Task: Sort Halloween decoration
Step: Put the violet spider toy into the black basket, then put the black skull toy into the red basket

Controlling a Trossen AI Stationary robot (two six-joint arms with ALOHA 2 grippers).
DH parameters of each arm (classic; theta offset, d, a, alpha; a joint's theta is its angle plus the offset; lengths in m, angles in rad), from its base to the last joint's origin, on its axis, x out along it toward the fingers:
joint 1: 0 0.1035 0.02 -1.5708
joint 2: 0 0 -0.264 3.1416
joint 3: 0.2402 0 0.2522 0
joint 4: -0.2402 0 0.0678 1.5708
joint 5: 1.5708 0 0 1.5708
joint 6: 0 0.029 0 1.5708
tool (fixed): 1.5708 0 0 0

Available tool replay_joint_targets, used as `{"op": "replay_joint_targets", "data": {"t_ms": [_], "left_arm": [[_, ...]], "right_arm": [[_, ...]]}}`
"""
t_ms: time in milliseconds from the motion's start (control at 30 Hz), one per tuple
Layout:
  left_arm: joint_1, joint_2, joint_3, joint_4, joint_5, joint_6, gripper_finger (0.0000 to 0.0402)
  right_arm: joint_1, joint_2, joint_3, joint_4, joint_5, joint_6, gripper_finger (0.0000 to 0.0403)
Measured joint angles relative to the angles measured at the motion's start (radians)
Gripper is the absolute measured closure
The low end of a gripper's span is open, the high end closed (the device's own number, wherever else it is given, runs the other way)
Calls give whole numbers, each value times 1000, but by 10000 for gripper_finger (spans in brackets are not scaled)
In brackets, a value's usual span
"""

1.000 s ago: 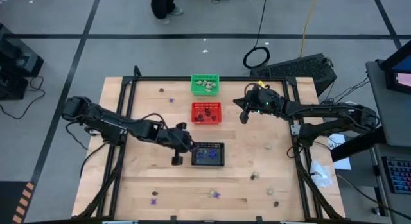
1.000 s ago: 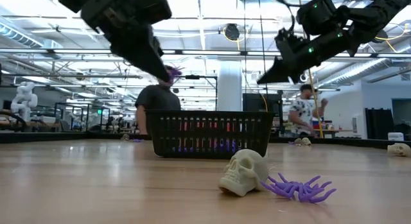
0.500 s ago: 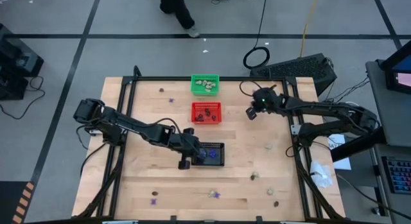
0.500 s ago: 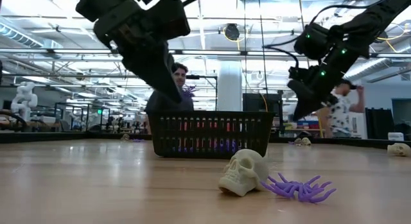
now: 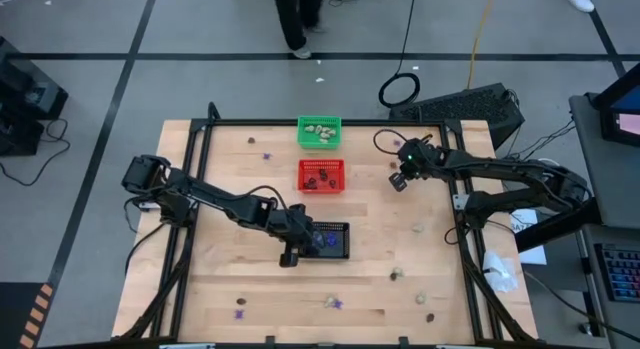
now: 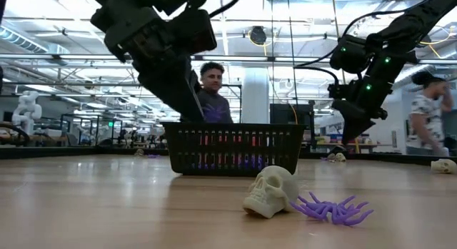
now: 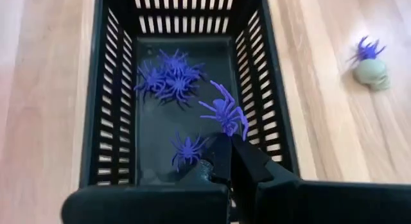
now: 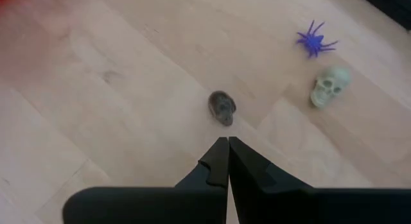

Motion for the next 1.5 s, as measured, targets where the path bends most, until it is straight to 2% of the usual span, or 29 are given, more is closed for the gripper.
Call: {"op": "replay_joint_targets", "data": {"t_ms": [333,500,700,800,867,1000,1300,1500], "left_arm": [[0,19,28,36,-7,1,395],[1,19,28,30,-23,1,350],[0,18,28,26,-25,36,294],[0,6,23,21,-33,86,309],[1,-15,9,43,-12,130,337],[24,-69,-56,130,-1,120,393],[74,-229,-287,460,-8,97,392],[103,-275,-460,691,-26,22,392]], "right_arm": [[0,0,0,-13,-55,-84,403],[-17,0,0,-10,-108,-133,396],[-45,0,0,-11,-106,-155,353],[-56,0,0,-9,-106,-176,326],[-64,0,0,0,-105,-203,309],[-78,0,0,27,-106,-227,281],[-101,14,0,103,-192,-285,229],[-144,102,-1,145,-231,-347,212]]}}
